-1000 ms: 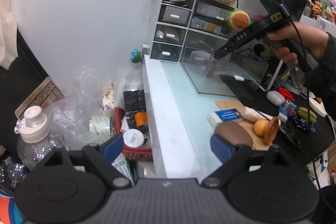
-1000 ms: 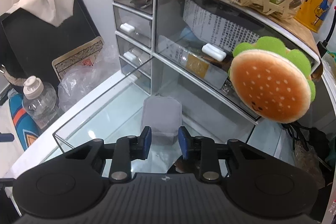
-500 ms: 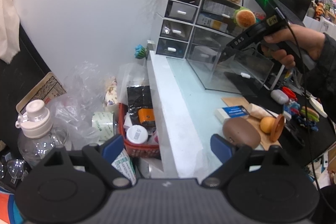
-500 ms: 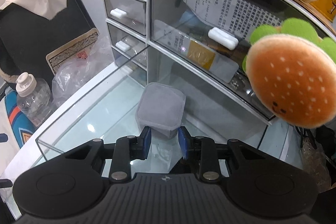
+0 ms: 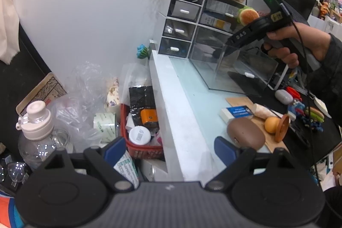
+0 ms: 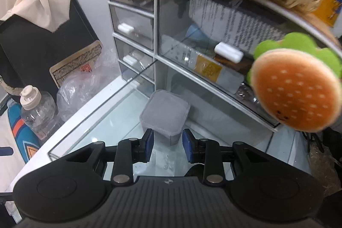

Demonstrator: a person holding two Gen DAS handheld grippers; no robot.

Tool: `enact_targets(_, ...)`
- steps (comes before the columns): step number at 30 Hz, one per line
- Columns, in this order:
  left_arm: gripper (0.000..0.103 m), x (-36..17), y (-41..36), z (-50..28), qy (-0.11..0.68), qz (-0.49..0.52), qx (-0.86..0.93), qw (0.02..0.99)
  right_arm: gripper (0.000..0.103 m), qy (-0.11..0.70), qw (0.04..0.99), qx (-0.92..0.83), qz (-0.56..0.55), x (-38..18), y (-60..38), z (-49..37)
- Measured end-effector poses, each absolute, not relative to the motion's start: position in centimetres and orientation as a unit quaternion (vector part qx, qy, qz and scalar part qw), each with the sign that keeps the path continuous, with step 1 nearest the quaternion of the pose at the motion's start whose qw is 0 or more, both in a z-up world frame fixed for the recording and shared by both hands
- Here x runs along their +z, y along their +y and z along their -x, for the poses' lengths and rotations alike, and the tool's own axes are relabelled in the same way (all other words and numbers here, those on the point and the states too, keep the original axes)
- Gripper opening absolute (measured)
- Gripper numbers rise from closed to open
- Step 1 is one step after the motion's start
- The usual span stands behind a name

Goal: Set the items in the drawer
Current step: 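Open the right gripper to release the box inside the drawer, then withdraw the right tool up and away from the drawer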

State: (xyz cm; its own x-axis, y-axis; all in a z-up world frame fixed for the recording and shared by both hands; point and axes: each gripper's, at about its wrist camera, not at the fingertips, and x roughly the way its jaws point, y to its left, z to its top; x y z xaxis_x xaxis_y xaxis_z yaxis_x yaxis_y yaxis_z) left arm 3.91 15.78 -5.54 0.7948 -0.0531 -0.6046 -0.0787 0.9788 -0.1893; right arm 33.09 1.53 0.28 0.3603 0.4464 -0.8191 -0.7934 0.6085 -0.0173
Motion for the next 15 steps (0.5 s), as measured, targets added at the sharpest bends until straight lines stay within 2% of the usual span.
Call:
enact_targets(4, 0.091, -5.1, 15.3, -3.7, 0.318, 0.101, 0.006, 0.943, 0.046, 0.388, 0.808, 0.394, 0.202, 1.7, 0.4, -32.1)
enact_targets(11, 0.091, -4.0, 13.6, -3.4, 0.310, 0.092, 0.002, 0.946, 0.046, 0.364, 0.817, 0.401, 0.199, 3.6, -1.3, -30.5)
enact_targets(15, 0.092, -3.4, 12.8, -3.1, 0.309, 0.085, 0.003, 0.947, 0.054, 0.353, 0.823, 0.399, 0.199, 4.3, -2.6, -29.4)
